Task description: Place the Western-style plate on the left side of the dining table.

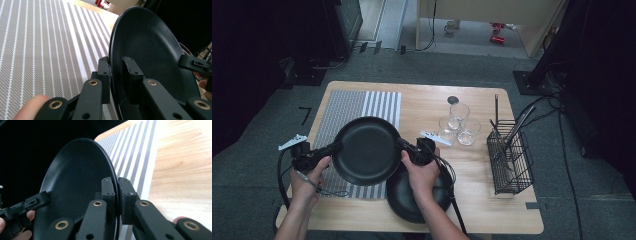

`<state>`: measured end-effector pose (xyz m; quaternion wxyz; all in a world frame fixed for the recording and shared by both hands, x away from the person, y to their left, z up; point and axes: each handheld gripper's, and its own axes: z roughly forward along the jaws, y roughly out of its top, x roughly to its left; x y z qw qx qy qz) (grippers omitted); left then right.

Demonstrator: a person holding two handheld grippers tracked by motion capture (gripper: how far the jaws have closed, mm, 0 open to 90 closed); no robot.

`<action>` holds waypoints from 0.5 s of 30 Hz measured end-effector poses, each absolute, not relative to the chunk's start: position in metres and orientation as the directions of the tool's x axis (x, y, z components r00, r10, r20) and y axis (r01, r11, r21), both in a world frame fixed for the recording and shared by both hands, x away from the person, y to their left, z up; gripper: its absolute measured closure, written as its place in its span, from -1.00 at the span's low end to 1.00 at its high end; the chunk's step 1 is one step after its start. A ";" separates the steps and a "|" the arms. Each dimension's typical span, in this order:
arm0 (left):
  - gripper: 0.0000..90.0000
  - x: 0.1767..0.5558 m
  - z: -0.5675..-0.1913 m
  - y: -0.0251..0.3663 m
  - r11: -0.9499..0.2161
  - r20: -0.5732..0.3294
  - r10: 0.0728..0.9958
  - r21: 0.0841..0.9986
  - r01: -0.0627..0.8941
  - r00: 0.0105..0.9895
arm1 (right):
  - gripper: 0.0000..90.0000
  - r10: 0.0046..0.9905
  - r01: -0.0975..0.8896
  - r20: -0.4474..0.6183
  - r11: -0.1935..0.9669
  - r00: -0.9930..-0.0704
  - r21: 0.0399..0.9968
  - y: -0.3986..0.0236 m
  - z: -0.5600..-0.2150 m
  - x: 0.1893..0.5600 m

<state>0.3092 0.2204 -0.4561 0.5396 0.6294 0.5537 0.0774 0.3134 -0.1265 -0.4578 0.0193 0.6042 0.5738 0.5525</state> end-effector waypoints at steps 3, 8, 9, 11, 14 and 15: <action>0.74 0.314 -0.456 0.226 0.202 -0.501 0.785 0.764 0.612 0.366 | 0.88 0.706 0.683 0.651 -0.332 -0.277 0.651 -0.122 -0.458 0.323; 0.75 0.323 -0.459 0.234 0.220 -0.510 0.788 0.757 0.615 0.345 | 0.88 0.700 0.696 0.655 -0.317 -0.286 0.644 -0.114 -0.461 0.340; 0.75 0.325 -0.460 0.236 0.226 -0.513 0.788 0.755 0.615 0.340 | 0.88 0.698 0.703 0.658 -0.317 -0.282 0.637 -0.112 -0.461 0.343; 0.76 0.328 -0.461 0.239 0.235 -0.516 0.790 0.753 0.614 0.331 | 0.88 0.694 0.710 0.663 -0.315 -0.280 0.630 -0.108 -0.463 0.349; 0.76 0.335 -0.466 0.245 0.250 -0.527 0.790 0.744 0.620 0.313 | 0.88 0.693 0.720 0.665 -0.308 -0.278 0.622 -0.102 -0.466 0.358; 0.76 0.338 -0.468 0.247 0.257 -0.531 0.790 0.740 0.622 0.306 | 0.88 0.696 0.722 0.661 -0.301 -0.281 0.624 -0.101 -0.467 0.361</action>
